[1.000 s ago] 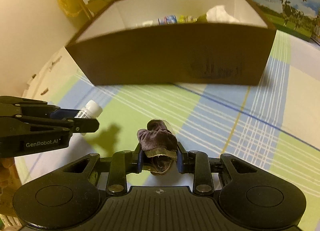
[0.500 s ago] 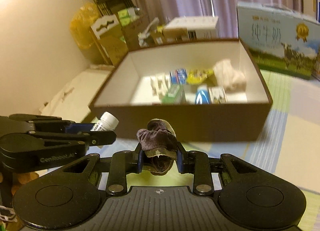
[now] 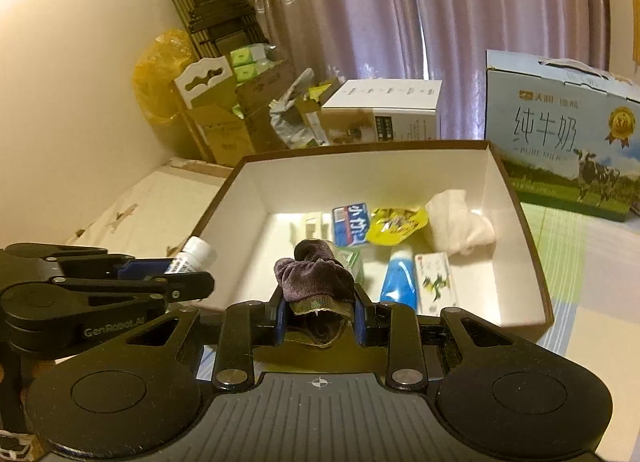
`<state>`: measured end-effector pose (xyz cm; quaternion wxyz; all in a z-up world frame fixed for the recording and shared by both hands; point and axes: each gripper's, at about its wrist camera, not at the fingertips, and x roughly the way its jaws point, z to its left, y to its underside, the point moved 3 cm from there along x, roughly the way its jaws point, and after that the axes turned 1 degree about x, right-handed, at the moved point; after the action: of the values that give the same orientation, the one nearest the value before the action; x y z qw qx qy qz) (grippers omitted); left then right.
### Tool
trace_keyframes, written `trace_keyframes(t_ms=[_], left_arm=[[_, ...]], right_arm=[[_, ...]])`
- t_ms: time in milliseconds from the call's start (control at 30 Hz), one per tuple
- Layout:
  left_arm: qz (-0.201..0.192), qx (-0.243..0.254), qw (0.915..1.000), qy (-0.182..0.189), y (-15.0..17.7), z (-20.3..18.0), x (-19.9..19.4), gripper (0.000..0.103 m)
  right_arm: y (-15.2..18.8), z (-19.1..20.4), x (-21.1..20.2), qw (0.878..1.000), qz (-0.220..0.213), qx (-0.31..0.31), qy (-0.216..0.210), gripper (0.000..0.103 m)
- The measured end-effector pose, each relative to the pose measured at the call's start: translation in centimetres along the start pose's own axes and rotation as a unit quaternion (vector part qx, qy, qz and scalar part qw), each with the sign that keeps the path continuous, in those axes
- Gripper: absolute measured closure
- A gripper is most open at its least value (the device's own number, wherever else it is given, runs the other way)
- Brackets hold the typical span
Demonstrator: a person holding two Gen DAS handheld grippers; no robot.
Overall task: Organize objects
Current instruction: 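Carry the pill bottle and cloth with both grippers into the brown box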
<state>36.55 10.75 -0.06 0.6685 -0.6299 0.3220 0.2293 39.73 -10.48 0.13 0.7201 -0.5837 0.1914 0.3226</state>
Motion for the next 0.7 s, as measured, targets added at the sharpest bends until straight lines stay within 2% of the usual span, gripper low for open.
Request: trace_keyframes(t_ms=[300,700], left_arm=[[0.013,-0.006,0.9997,-0.020,-1.4,1.7,3.1,0.081],[0.045,-0.010,0.9986,-0.026,-1.2,2.6,6.5,0.081]], right_arm=[[-1.3,-1.8,3.2,0.999,0.013,-0.002,0.029,0.075],[-0.6,-4.1,7.4,0.996,0.069,0.027,0.046,0.075]])
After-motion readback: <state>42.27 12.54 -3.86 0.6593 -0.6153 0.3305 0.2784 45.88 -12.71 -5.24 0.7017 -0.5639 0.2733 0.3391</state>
